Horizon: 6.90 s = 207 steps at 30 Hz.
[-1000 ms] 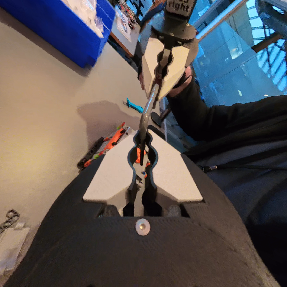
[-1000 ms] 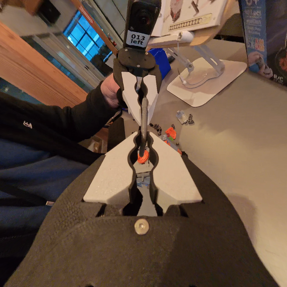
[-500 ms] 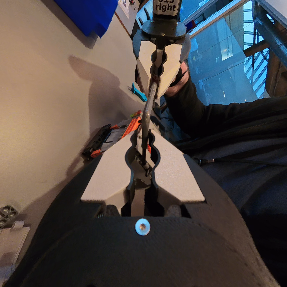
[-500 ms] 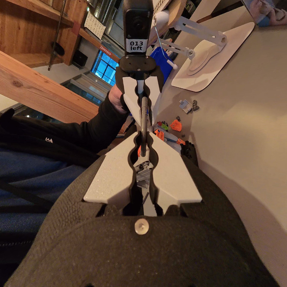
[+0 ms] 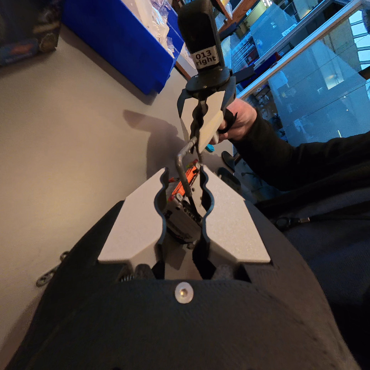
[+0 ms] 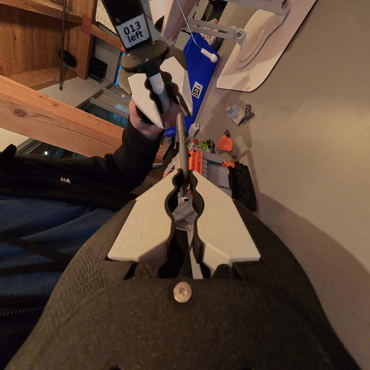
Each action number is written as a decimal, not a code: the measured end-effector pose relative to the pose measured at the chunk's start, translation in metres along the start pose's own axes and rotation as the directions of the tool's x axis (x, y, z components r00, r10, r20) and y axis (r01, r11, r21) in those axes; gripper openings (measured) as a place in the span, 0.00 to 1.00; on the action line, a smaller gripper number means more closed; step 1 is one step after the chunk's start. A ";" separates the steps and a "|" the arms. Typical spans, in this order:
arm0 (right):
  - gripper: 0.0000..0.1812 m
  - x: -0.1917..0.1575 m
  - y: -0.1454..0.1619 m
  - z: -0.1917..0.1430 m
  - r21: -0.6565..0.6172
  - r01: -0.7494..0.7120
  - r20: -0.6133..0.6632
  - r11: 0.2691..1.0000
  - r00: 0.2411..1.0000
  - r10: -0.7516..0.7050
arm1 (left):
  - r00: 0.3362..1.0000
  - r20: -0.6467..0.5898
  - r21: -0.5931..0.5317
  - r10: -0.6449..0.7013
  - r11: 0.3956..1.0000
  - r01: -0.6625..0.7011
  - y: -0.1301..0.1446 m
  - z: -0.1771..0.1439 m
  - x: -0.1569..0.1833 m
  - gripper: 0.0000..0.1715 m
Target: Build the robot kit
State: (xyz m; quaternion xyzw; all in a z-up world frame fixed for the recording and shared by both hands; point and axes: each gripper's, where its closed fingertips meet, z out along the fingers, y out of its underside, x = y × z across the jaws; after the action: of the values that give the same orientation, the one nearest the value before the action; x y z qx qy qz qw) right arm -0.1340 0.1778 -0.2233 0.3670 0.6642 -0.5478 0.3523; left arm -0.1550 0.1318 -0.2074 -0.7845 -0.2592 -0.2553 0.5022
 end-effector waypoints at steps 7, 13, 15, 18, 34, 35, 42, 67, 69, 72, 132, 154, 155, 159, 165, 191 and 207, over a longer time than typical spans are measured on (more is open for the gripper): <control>0.02 -0.004 0.001 0.000 -0.009 0.007 0.001 1.000 1.000 -0.007 | 0.999 -0.029 0.010 -0.019 1.000 0.019 -0.001 0.009 -0.001 0.07; 0.02 -0.006 -0.001 0.000 -0.011 0.015 -0.001 1.000 1.000 -0.015 | 0.997 -0.055 0.042 -0.060 0.997 0.062 0.001 0.010 0.000 0.04; 0.02 -0.008 -0.003 0.000 -0.011 0.020 0.000 1.000 1.000 -0.020 | 0.995 -0.065 0.056 -0.072 0.996 0.075 0.001 0.009 0.001 0.04; 0.03 -0.009 -0.006 0.001 -0.004 0.028 0.002 1.000 1.000 -0.028 | 0.993 -0.070 0.070 -0.096 0.992 0.101 0.001 0.008 -0.002 0.04; 0.06 -0.009 -0.021 0.006 0.042 0.051 0.005 0.998 0.999 -0.051 | 0.969 -0.124 0.151 -0.212 0.962 0.229 0.008 0.007 -0.002 0.04; 0.06 -0.009 -0.022 0.007 0.042 0.048 0.008 0.998 0.999 -0.048 | 0.969 -0.126 0.160 -0.212 0.960 0.231 0.008 0.006 -0.002 0.04; 0.00 -0.007 -0.024 0.014 -0.004 0.061 0.014 0.998 0.998 -0.061 | 0.961 -0.140 0.211 -0.238 0.941 0.264 0.009 0.003 0.001 0.04; 0.02 -0.010 -0.020 0.035 -0.175 0.115 0.023 0.978 0.993 -0.113 | 0.936 -0.178 0.343 -0.303 0.873 0.348 0.016 -0.006 0.003 0.04; 0.02 -0.011 -0.021 0.036 -0.184 0.106 0.035 0.977 0.994 -0.102 | 0.935 -0.176 0.352 -0.307 0.867 0.351 0.017 -0.007 0.003 0.04; 0.02 -0.010 -0.020 0.038 -0.214 0.094 0.041 0.972 0.995 -0.087 | 0.931 -0.178 0.361 -0.319 0.859 0.363 0.019 -0.008 0.003 0.04; 0.02 0.002 -0.002 0.056 -0.710 0.085 0.083 0.699 0.996 -0.037 | 0.884 0.439 0.028 0.162 0.981 -0.193 0.108 0.018 0.032 0.44; 0.02 -0.004 0.020 0.032 -0.492 0.031 0.057 0.870 0.998 -0.003 | 0.913 0.298 -0.099 0.280 0.960 -0.262 0.115 -0.007 0.032 0.31; 0.02 -0.004 0.022 0.031 -0.482 0.029 0.057 0.876 0.998 -0.002 | 0.917 0.283 -0.096 0.282 0.959 -0.265 0.115 -0.007 0.034 0.29; 0.02 -0.006 0.029 0.025 -0.450 0.038 0.082 0.892 0.997 -0.001 | 0.927 0.260 -0.083 0.269 0.963 -0.256 0.115 -0.006 0.035 0.27; 0.03 -0.007 0.035 0.020 -0.449 0.052 0.067 0.892 0.997 -0.025 | 0.930 0.255 -0.080 0.264 0.965 -0.251 0.114 -0.006 0.034 0.25; 0.03 -0.001 0.012 0.043 -0.470 0.131 0.127 0.873 0.989 -0.079 | 0.921 0.246 -0.124 0.302 0.952 -0.280 0.111 -0.006 0.031 0.25; 0.06 -0.001 0.014 0.045 -0.544 0.078 0.047 0.836 0.997 -0.062 | 0.918 0.240 -0.156 0.316 0.946 -0.285 0.107 -0.001 0.030 0.25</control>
State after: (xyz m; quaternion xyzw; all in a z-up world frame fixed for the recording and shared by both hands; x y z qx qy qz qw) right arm -0.1178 0.1348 -0.2358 0.2195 0.8005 -0.3538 0.4310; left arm -0.0622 0.0965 -0.2575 -0.8699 -0.1841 -0.0839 0.4498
